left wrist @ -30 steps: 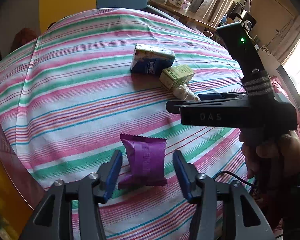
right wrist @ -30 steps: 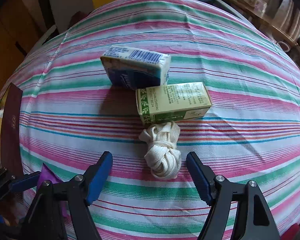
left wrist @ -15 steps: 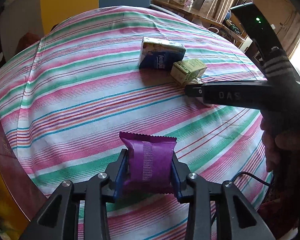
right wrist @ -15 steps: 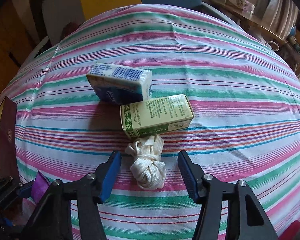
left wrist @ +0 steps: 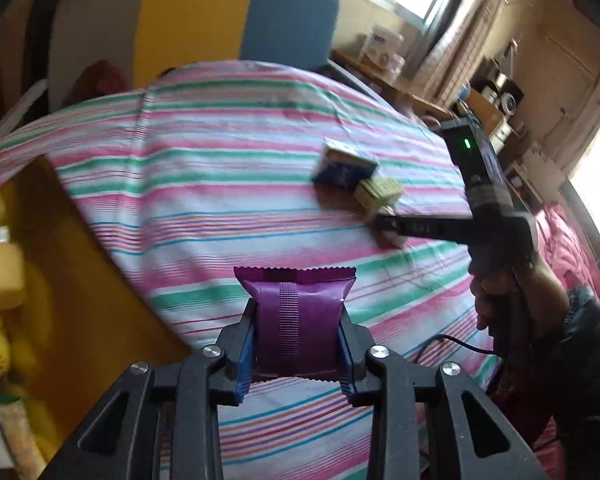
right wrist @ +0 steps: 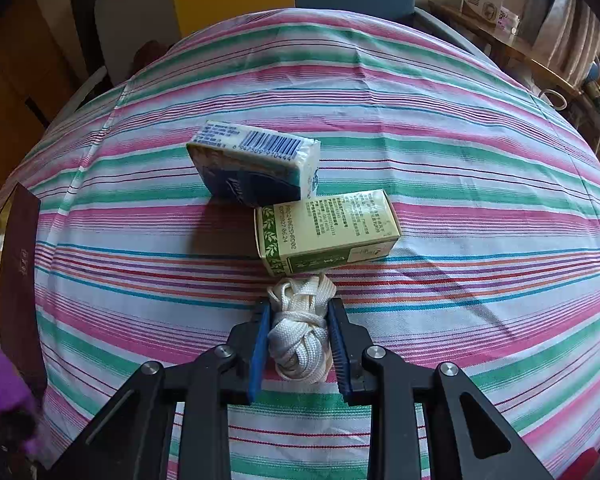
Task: Organize objects
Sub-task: 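Carry the purple packet into the gold tray and open the left gripper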
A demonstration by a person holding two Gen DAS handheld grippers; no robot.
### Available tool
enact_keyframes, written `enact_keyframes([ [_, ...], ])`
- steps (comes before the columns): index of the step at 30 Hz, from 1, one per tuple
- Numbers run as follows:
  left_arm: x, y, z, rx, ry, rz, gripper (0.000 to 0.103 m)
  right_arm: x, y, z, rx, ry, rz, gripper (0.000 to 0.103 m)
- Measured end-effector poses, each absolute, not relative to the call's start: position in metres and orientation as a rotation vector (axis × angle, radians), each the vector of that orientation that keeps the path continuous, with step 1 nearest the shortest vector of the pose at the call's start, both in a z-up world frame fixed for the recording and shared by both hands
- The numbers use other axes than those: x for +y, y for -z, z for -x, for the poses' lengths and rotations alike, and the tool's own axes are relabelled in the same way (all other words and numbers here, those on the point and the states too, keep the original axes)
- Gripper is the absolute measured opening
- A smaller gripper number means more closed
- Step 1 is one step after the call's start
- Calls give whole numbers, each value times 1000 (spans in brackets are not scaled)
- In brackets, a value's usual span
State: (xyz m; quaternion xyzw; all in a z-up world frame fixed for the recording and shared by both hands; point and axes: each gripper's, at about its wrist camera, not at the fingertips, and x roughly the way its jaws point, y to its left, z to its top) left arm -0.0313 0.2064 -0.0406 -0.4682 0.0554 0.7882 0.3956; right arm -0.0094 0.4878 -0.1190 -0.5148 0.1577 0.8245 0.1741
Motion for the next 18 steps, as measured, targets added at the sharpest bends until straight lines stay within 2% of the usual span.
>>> enact_keyframes([
  [4, 152, 38, 60, 64, -2132, 1239, 33, 481, 116, 9, 424, -2369, 1456, 28],
  [10, 90, 67, 112, -4, -2293, 1440, 33, 477, 113, 9, 406, -2389, 1447, 28],
  [18, 72, 97, 151, 44, -2411, 1502, 34, 474, 110, 10, 398, -2402, 1438, 28],
])
